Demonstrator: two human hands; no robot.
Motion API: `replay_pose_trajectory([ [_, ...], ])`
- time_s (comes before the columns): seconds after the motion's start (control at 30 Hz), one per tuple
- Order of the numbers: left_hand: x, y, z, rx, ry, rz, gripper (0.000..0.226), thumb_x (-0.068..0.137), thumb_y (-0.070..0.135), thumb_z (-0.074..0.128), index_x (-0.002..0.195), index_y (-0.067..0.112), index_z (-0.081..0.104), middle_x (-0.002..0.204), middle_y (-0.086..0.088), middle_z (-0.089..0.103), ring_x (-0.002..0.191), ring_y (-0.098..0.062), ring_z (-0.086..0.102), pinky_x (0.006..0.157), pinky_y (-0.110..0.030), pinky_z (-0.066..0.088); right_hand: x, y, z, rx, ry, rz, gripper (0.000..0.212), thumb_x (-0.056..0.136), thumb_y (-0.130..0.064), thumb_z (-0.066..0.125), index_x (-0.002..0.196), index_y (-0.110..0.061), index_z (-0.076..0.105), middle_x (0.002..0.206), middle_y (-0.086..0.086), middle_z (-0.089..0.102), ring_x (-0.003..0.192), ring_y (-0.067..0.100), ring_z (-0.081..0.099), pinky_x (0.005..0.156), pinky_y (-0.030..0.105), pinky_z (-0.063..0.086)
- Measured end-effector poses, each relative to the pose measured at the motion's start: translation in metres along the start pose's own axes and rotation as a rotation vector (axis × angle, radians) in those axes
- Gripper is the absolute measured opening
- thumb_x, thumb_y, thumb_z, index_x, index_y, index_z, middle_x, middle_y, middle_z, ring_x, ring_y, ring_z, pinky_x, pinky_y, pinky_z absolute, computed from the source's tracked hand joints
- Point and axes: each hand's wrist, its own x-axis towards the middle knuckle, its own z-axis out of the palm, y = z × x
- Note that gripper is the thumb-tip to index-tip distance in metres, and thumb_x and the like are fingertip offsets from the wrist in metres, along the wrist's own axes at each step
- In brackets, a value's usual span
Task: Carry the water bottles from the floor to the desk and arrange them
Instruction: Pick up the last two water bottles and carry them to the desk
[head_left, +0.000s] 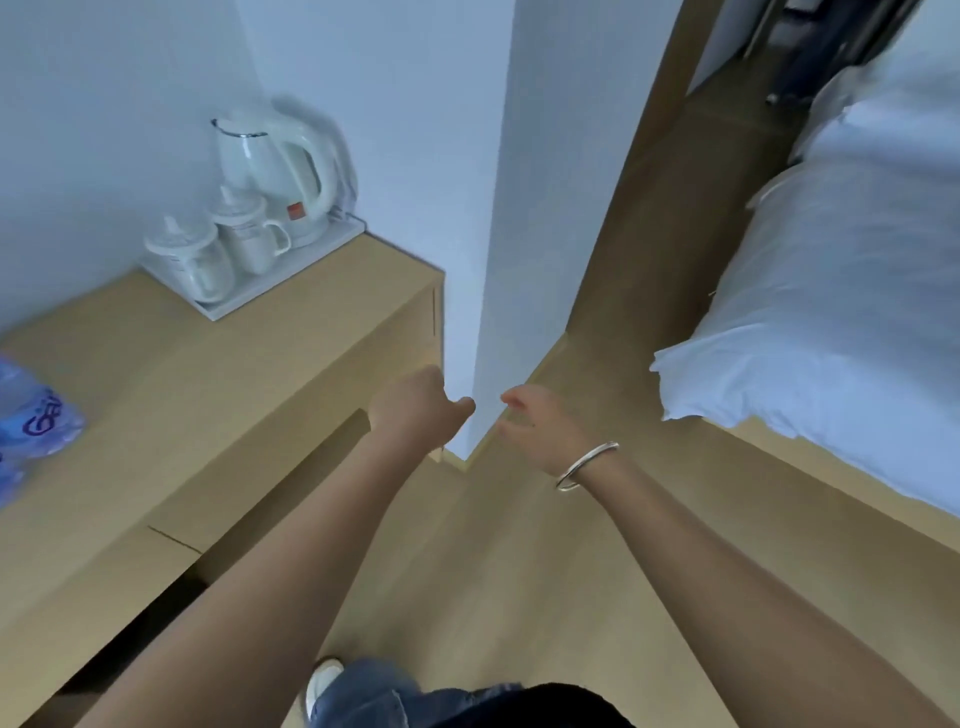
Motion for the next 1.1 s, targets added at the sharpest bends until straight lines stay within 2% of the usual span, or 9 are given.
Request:
replay_pose_trajectory([
  [0.13,0.022,0.057,0.014,0.025,-0.052,0.143,0.027,0.083,0.045,0.053,0.098,0.023,0.045,0.091,0.006,0.050,0.079,-0.017,0.050,0.063,-0.028,0.038,0.002,0.038,-0.038,0.014,0.082,0.075,0.043,0.091,-0.023,0.054,0.130,-0.009,0.048,0.132,0.006,0.049,0.118,0.019,0.049,0.089,0.019,0.032],
  [0.23,0.045,0.087,0.022,0.051,-0.082,0.202,0.027,0.083,0.045,0.052,0.100,0.024,0.048,0.091,0.006,0.051,0.082,-0.018,0.051,0.069,-0.028,0.038,0.011,0.056,-0.058,0.029,0.114,0.124,0.042,0.091,-0.023,0.054,0.130,-0.009,0.048,0.134,0.006,0.048,0.121,0.018,0.048,0.092,0.020,0.032],
  [0.33,0.073,0.114,0.031,0.095,-0.092,0.244,0.026,0.082,0.046,0.051,0.093,0.024,0.043,0.088,0.007,0.050,0.080,-0.017,0.048,0.060,-0.025,0.032,0.027,0.072,-0.074,0.014,0.140,0.174,0.040,0.090,-0.024,0.052,0.128,-0.012,0.050,0.133,0.004,0.049,0.119,0.020,0.050,0.099,0.028,0.038],
  [0.43,0.112,0.138,0.041,0.072,-0.131,0.273,0.025,0.081,0.044,0.053,0.091,0.024,0.043,0.075,0.011,0.044,0.078,-0.017,0.047,0.053,-0.021,0.026,0.055,0.092,-0.090,0.008,0.173,0.216,0.034,0.089,-0.025,0.052,0.120,-0.012,0.055,0.125,0.005,0.054,0.113,0.023,0.054,0.098,0.037,0.043],
  [0.63,0.205,0.192,0.048,0.105,-0.179,0.364,0.032,0.082,0.048,0.051,0.101,0.023,0.053,0.085,0.009,0.047,0.076,-0.016,0.045,0.050,-0.022,0.022,0.131,0.124,-0.133,0.029,0.232,0.314,0.041,0.089,-0.029,0.053,0.127,-0.015,0.052,0.129,0.003,0.054,0.116,0.018,0.052,0.093,0.027,0.039],
  [0.73,0.253,0.218,0.048,0.141,-0.199,0.403,0.021,0.083,0.043,0.050,0.092,0.024,0.047,0.079,0.010,0.045,0.072,-0.015,0.043,0.050,-0.022,0.023,0.171,0.138,-0.154,0.053,0.247,0.374,0.041,0.089,-0.031,0.053,0.128,-0.016,0.051,0.129,0.001,0.055,0.113,0.018,0.054,0.087,0.025,0.039],
  [0.83,0.287,0.238,0.051,0.130,-0.199,0.464,0.024,0.087,0.047,0.043,0.075,0.027,0.039,0.069,0.013,0.038,0.072,-0.014,0.043,0.051,-0.022,0.024,0.204,0.149,-0.171,0.063,0.270,0.410,0.039,0.089,-0.031,0.052,0.126,-0.015,0.052,0.127,0.002,0.056,0.109,0.019,0.055,0.089,0.029,0.042],
  [0.9,0.312,0.250,0.053,0.136,-0.202,0.483,0.030,0.085,0.040,0.047,0.063,0.029,0.029,0.063,0.013,0.032,0.071,-0.015,0.041,0.050,-0.020,0.023,0.228,0.157,-0.181,0.077,0.282,0.427,0.037,0.089,-0.030,0.053,0.123,-0.015,0.053,0.123,0.002,0.057,0.106,0.018,0.055,0.087,0.028,0.042],
  [1.1,0.374,0.285,0.069,0.167,-0.242,0.510,0.012,0.083,0.030,0.055,0.087,0.024,0.045,0.067,0.014,0.034,0.076,-0.016,0.046,0.050,-0.019,0.023,0.279,0.184,-0.211,0.103,0.302,0.464,0.038,0.089,-0.029,0.054,0.123,-0.012,0.054,0.121,0.004,0.056,0.103,0.017,0.053,0.083,0.023,0.037],
])
